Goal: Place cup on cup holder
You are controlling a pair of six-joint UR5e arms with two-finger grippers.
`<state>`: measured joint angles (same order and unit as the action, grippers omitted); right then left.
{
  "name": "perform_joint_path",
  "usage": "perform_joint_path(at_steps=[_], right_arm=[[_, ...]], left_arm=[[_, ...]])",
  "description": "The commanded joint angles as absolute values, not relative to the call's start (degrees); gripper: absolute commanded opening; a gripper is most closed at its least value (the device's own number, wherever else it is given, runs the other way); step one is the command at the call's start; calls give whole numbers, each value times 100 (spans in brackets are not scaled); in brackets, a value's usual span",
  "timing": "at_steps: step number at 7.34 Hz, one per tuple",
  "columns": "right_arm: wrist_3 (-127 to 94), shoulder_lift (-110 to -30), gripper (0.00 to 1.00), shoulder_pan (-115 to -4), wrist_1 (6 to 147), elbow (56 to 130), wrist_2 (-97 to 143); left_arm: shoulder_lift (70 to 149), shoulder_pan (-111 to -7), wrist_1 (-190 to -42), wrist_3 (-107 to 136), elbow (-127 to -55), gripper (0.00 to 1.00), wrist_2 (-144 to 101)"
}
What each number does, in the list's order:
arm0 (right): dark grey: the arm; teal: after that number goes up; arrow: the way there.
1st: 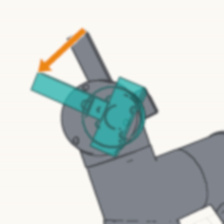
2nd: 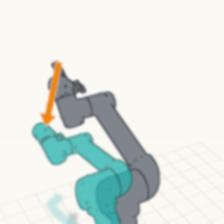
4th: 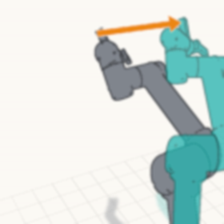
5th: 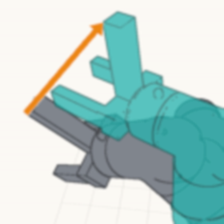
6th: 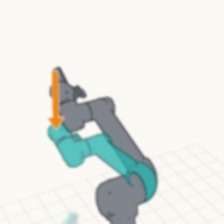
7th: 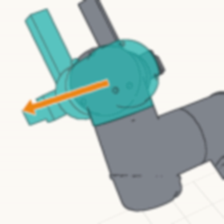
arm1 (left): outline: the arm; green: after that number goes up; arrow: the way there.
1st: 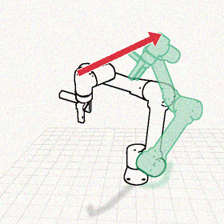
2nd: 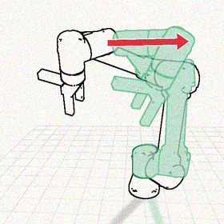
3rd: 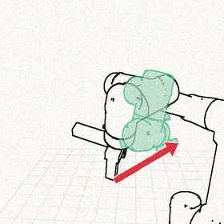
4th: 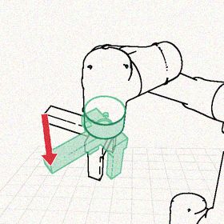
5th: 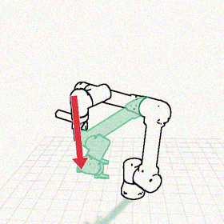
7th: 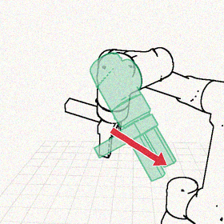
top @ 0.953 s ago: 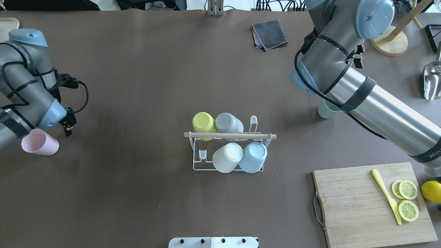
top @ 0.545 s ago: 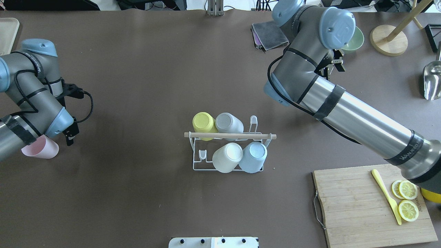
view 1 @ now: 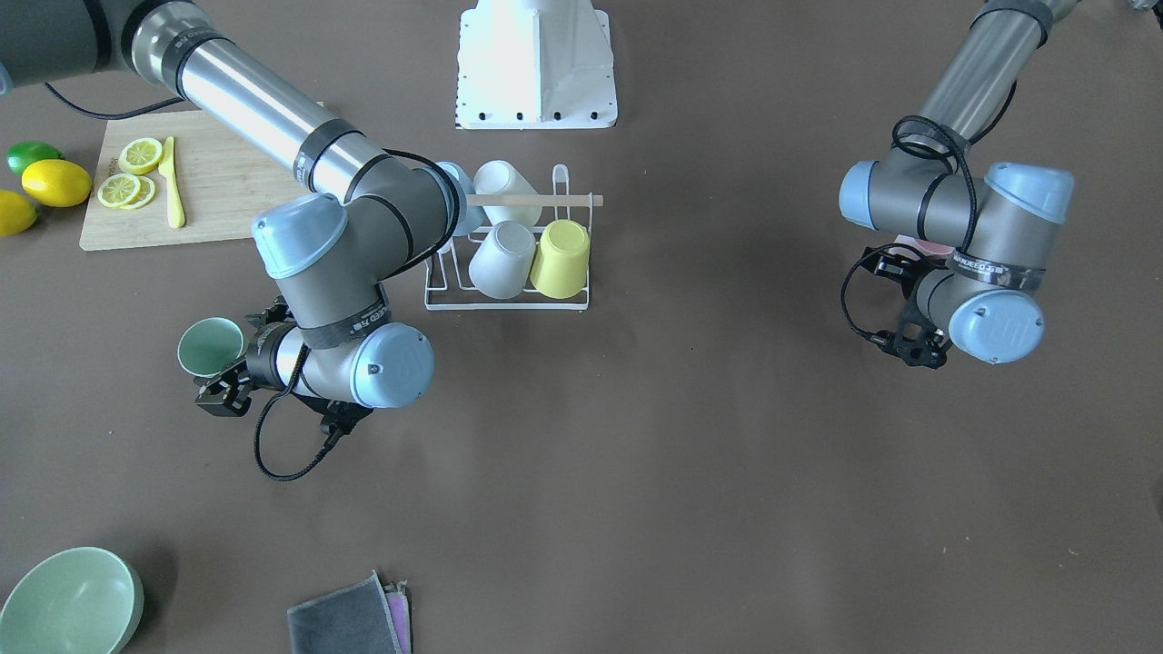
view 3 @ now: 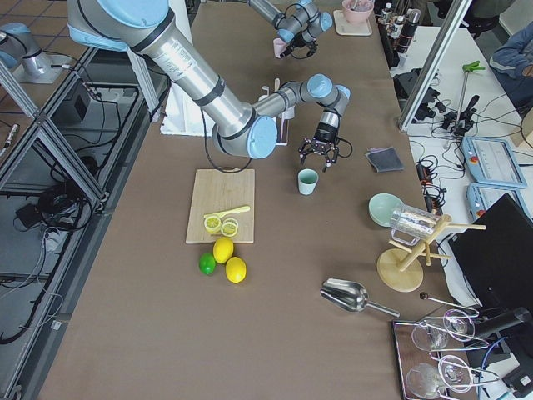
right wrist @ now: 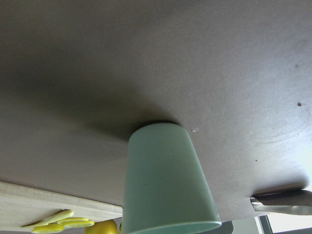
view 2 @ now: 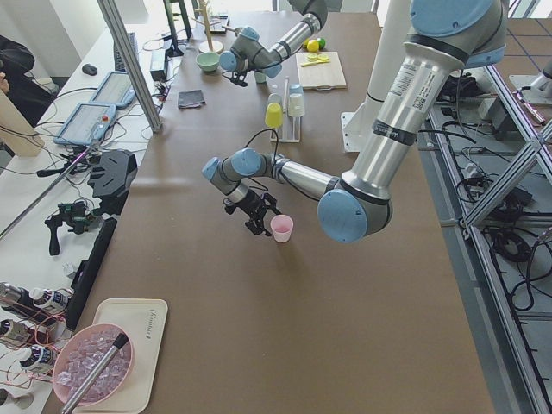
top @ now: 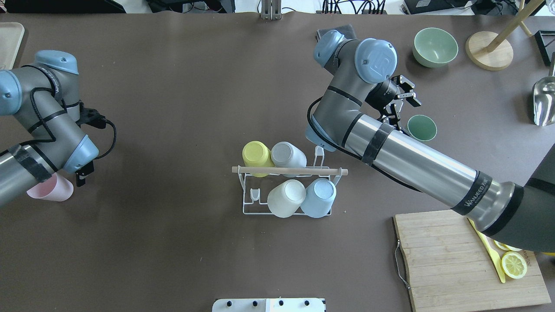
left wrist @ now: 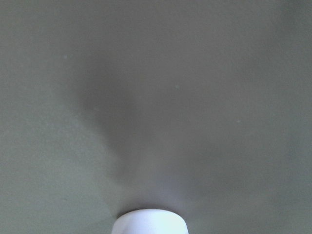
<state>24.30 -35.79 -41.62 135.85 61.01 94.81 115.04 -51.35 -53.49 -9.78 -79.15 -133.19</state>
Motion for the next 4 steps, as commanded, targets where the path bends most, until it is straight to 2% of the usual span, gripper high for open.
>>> perform_joint_path(at_steps=[1, 4], right_arm=[[2751, -3498, 100, -3921, 13570, 5740, 9079], [2777, -3507, 100, -3823, 13518, 5660, 8834]], left_arm=[[11505, -5089, -5344, -993, -7884, 99, -13184], [11461, -4958, -5344, -1019, -7849, 99, -13052]])
